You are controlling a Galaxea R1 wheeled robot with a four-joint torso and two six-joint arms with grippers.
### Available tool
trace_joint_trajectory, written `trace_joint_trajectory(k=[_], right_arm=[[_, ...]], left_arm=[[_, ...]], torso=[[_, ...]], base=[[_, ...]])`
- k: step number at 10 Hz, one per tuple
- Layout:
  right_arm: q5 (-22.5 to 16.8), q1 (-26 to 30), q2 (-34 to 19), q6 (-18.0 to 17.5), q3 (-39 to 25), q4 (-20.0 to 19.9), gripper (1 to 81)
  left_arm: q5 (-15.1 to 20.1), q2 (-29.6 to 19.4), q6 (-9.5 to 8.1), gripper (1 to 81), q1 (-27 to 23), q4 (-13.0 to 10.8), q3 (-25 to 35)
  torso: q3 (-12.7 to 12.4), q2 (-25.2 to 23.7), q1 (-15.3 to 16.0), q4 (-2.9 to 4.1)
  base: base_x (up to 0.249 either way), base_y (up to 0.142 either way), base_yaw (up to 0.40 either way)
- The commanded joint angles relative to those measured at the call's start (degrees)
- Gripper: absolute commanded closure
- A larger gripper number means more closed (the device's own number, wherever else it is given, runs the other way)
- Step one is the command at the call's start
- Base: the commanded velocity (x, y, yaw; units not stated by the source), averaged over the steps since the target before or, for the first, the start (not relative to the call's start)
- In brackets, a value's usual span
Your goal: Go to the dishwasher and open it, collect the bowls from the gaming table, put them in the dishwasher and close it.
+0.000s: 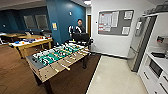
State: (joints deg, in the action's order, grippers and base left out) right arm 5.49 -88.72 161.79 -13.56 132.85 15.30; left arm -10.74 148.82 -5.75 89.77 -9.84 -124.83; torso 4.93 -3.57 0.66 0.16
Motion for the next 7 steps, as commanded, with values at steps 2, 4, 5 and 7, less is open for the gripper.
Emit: trace_joint_trajectory(k=[2,4,5,7], right_arm=[[-2.50,2.80,-0.48,0.11,-0.50,1.14,1.0],[-2.50,3.07,1.87,0.11,0.11,1.40,1.0],[-2.50,3.15,3.64,0.11,1.94,1.49,1.0],[-2.50,2.98,4.45,0.11,3.89,1.66,1.0]], left_arm=[[1.69,-3.35,0.30,1.0,-1.74,-0.01,4.86],[1.78,-2.13,0.30,1.0,-1.74,-0.09,4.16],[1.78,-1.59,0.30,1.0,-1.74,-0.18,3.54],[1.78,-1.24,0.30,1.0,-1.66,-0.18,3.19]], torso=[[0.00,0.00,0.00,0.00],[0.00,0.00,0.00,0.00],[0.00,0.00,0.00,0.00],[0.00,0.00,0.00,0.00]], base=[[0.000,0.000,0.334],[0.000,0.000,0.334],[0.000,0.000,0.334],[0.000,0.000,0.334]])
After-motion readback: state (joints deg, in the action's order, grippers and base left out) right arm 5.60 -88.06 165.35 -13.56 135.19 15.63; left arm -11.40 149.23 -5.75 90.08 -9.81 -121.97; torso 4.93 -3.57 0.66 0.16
